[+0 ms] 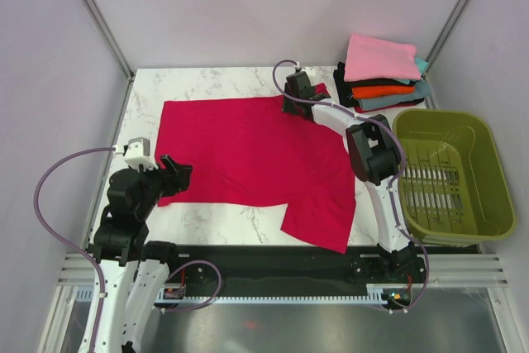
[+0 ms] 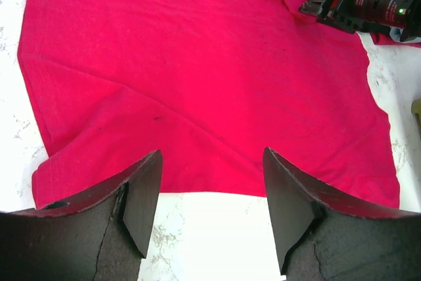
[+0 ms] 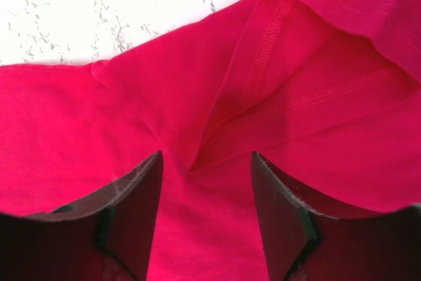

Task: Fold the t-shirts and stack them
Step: Flatten the tshirt out

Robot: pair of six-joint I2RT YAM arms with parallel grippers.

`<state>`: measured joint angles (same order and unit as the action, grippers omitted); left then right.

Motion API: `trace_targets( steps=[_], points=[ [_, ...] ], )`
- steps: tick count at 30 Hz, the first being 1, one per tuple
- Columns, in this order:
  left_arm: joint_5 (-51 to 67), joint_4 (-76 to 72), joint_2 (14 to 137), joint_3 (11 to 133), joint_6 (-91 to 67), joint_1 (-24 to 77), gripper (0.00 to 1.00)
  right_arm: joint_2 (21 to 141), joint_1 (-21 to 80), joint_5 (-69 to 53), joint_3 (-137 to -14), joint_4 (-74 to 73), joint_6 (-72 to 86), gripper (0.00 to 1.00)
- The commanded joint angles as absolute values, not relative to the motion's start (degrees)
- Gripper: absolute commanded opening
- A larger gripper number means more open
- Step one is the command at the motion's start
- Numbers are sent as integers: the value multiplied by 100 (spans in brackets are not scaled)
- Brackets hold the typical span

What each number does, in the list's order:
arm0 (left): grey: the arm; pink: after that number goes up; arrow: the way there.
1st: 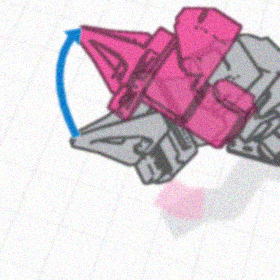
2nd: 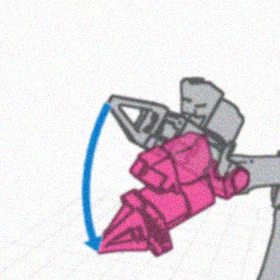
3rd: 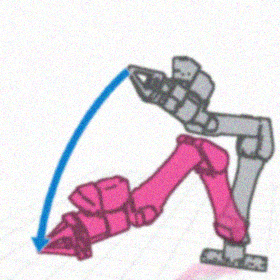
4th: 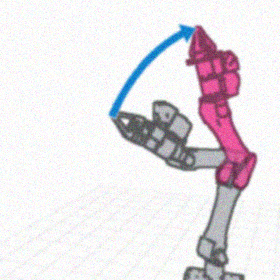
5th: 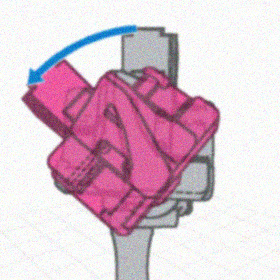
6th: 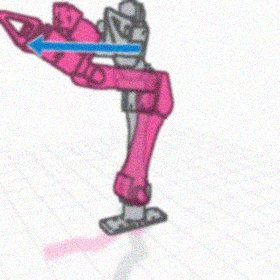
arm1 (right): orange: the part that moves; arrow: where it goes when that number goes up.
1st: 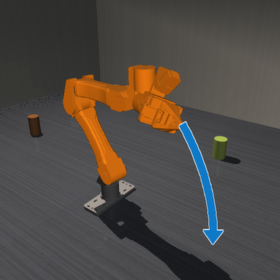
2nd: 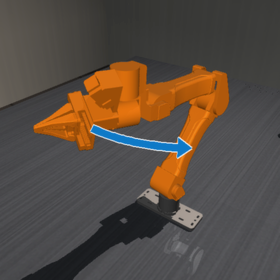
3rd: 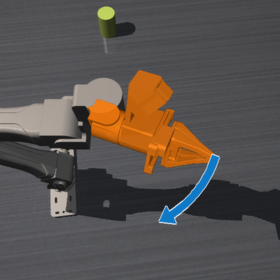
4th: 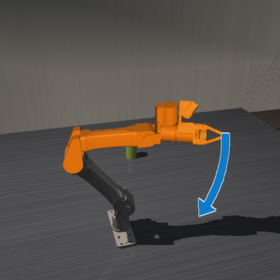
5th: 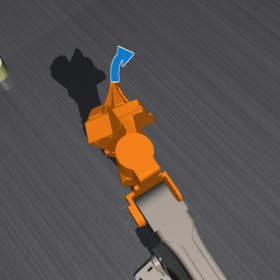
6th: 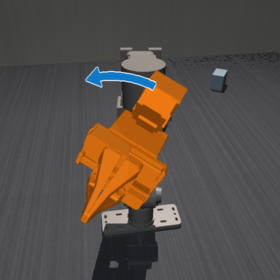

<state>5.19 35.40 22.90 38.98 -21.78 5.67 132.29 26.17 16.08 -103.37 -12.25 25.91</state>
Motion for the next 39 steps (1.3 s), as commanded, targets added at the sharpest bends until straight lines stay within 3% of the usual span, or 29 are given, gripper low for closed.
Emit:
trace_targets(
  steps=[1,9,14,23,30,33,39],
  points=[
    [404,3322,2241,3894,-2074,615,70,13350,2663,1556,-10679,-1230,2681,62],
    [396,3322,2224,3885,-2074,677,70,13517,2672,1521,-10863,-1239,2619,49],
    [352,3331,2197,3885,-2074,703,70,13649,2672,1485,-10960,-1248,2558,35],
    [316,3331,2188,3885,-2074,738,71,13755,2672,1459,-11074,-1266,2549,32],
    [299,3331,2180,3885,-2074,773,71,13711,2672,1599,-11127,-1266,2514,0],
    [273,3340,2171,3885,-2083,800,71,13711,2672,1696,-11284,-1152,2435,0],
    [237,3349,2232,3885,-2083,844,71,14491,2654,1811,-12856,-871,2022,0]
  ],
)
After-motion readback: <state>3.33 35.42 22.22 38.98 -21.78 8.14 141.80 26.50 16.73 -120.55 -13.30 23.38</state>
